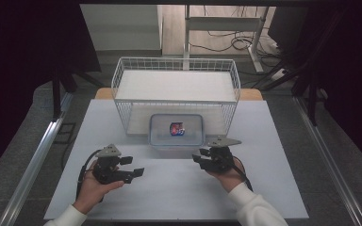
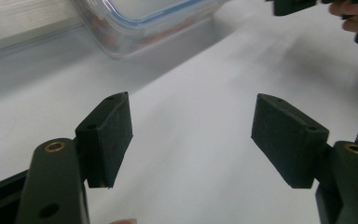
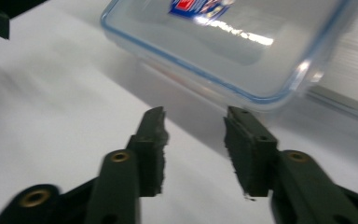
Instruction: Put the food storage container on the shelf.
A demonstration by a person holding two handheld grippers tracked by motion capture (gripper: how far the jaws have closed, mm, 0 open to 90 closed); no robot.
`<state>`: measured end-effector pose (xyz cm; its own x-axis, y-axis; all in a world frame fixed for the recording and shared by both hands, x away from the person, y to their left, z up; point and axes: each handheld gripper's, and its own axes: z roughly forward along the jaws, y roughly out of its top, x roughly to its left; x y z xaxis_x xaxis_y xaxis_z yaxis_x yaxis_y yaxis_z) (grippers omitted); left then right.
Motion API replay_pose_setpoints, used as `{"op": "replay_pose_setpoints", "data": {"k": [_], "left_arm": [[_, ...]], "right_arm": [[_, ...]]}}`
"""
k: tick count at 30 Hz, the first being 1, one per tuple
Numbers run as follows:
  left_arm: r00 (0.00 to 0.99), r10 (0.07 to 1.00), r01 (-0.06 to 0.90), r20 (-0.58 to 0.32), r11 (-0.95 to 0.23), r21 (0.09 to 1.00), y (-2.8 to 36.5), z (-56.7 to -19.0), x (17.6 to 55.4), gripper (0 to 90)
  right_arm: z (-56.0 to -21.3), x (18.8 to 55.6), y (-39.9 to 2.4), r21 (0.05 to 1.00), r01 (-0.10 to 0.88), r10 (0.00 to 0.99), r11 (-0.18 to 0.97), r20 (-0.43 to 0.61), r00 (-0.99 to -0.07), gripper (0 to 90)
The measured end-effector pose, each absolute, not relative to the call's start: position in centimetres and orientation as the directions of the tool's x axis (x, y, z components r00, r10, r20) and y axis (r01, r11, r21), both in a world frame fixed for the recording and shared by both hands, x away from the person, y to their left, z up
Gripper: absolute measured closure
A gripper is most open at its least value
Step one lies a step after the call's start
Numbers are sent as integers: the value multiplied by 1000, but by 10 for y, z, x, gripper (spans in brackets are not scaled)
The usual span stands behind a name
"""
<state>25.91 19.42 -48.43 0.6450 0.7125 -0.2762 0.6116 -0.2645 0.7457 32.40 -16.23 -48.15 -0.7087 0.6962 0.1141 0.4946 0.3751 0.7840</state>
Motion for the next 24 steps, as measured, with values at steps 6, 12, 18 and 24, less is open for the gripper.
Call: {"op": "replay_pose_setpoints", "data": {"k": [6, 12, 18, 24], "left_arm": [[657, 711, 609, -250, -306, 732, 188, -490, 256, 276], [656, 714, 612, -246, -311, 727, 188, -491, 257, 274], [659, 712, 613, -242, -322, 722, 189, -493, 257, 274], [663, 710, 609, -237, -326, 723, 190, -493, 257, 273]], "right_arm": [[-491, 329, -140, 754, 463, 663, 467, 48, -747, 777], [-503, 342, -116, 718, 471, 650, 512, 34, -759, 882], [-511, 353, -104, 704, 495, 669, 510, 37, -742, 889], [-517, 359, -96, 697, 507, 683, 507, 34, -730, 889]]}}
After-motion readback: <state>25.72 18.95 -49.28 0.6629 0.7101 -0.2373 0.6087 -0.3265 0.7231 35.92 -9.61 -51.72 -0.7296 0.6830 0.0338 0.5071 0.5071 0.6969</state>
